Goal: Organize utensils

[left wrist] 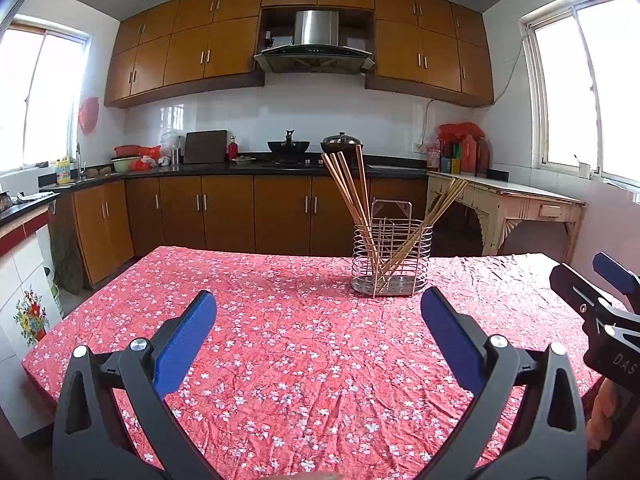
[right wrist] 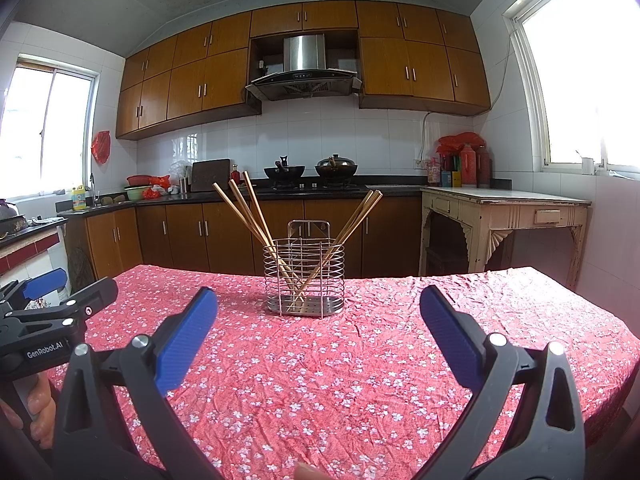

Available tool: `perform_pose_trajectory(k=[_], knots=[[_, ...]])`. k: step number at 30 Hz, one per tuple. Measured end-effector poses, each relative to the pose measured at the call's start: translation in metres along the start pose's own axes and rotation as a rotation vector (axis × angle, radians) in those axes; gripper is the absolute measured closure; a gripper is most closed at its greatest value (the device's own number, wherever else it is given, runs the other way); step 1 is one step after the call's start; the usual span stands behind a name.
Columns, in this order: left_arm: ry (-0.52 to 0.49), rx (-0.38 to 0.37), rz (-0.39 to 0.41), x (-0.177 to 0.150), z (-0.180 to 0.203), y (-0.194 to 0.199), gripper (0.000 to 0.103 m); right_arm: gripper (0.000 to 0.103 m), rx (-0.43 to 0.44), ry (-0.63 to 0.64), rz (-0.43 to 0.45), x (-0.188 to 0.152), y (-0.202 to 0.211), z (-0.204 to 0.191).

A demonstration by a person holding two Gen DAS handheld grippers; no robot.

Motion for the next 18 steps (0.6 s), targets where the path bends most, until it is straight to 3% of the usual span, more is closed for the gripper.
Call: perform_pose_trajectory(k=[18], knots=[[0.007,0.006,0.009,-0.0001,0.0021,0.0018,0.002,0.004,0.001,-0.002,0.000,-0.0001,0.0001,0.0011]])
Point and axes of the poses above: each gripper's, at about its wrist camera, not at the fingertips, and y roughly against the way its jaws point, z to its right, x to its top, the point moved 4 cm from there along -y, roughly the way its jaws point, and after that the axes turned 5 degrees about -y, right-handed, at the moved point
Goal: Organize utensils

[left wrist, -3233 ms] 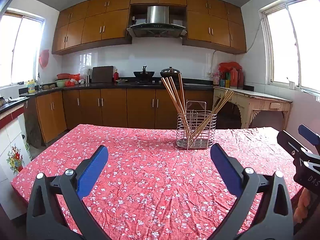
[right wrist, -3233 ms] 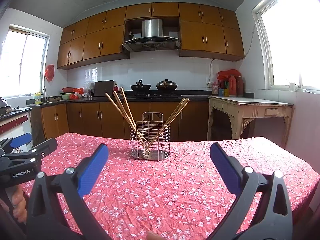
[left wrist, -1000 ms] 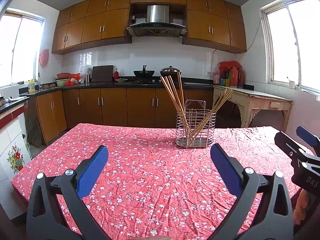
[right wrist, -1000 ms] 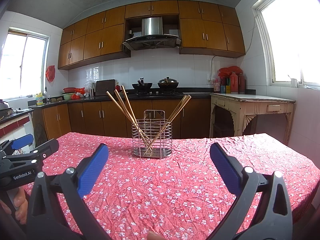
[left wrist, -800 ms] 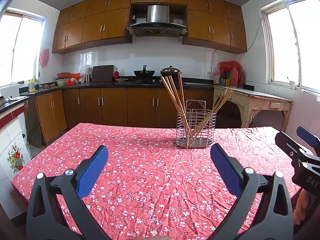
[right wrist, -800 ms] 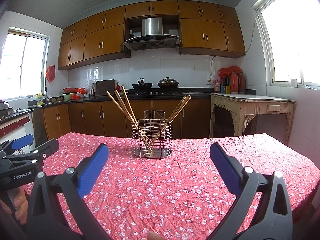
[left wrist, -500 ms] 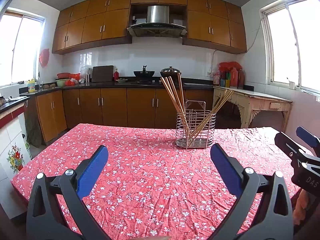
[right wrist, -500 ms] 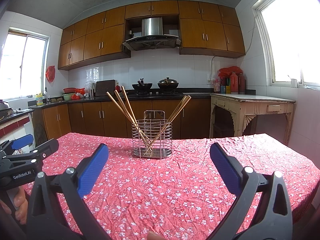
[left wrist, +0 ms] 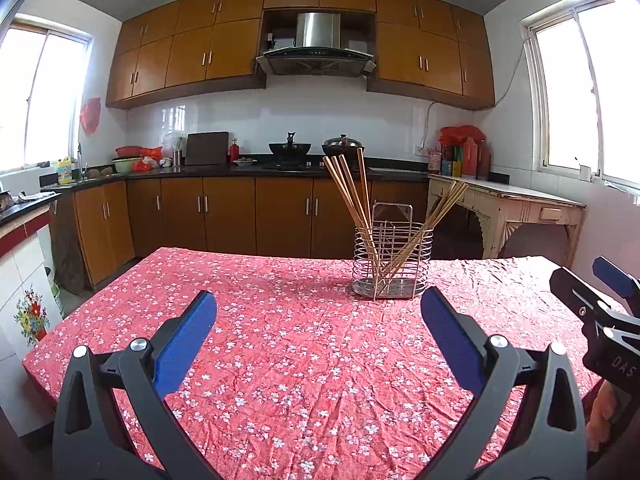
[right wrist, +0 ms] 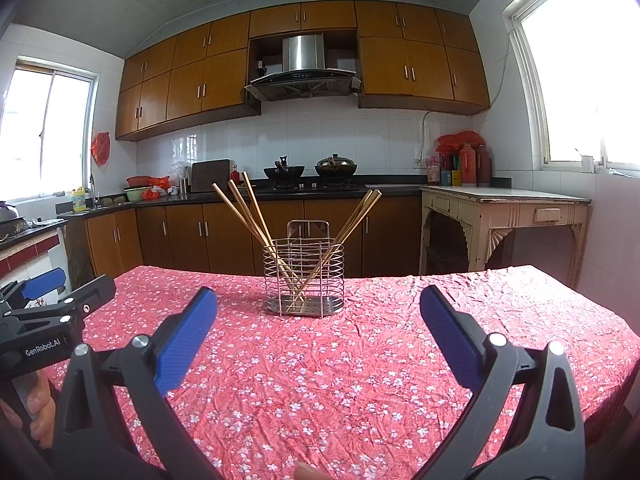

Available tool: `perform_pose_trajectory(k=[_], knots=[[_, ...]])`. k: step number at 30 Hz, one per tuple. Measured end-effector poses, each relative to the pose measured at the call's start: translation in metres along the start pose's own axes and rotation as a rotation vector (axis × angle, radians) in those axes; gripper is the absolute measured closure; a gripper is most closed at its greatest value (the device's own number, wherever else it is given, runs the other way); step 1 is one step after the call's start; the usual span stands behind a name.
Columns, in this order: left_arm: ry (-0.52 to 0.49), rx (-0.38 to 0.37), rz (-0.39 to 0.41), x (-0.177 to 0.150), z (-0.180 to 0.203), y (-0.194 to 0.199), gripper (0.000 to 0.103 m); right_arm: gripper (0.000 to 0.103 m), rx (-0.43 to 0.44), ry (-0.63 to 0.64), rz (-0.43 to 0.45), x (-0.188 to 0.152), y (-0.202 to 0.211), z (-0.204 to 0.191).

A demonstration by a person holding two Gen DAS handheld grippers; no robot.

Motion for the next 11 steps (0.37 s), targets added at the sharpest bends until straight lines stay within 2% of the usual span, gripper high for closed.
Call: perform_pose_trajectory(k=[11], knots=[[0.001,-0.010,-0.002,-0.0001,0.0009,-0.0001,0.002,0.004,0.000,-0.001,0.000,0.0001,-0.0002,-0.0006]])
Point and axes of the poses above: each gripper's, at about its wrist camera, not at the fingertips, and y roughly against the way its jaws point, z to its right, x to its top, the point moved 4 cm from there along -y, roughly the way its jaws point, and after that the axes turned 5 degrees about -y, right-handed, at the moved point
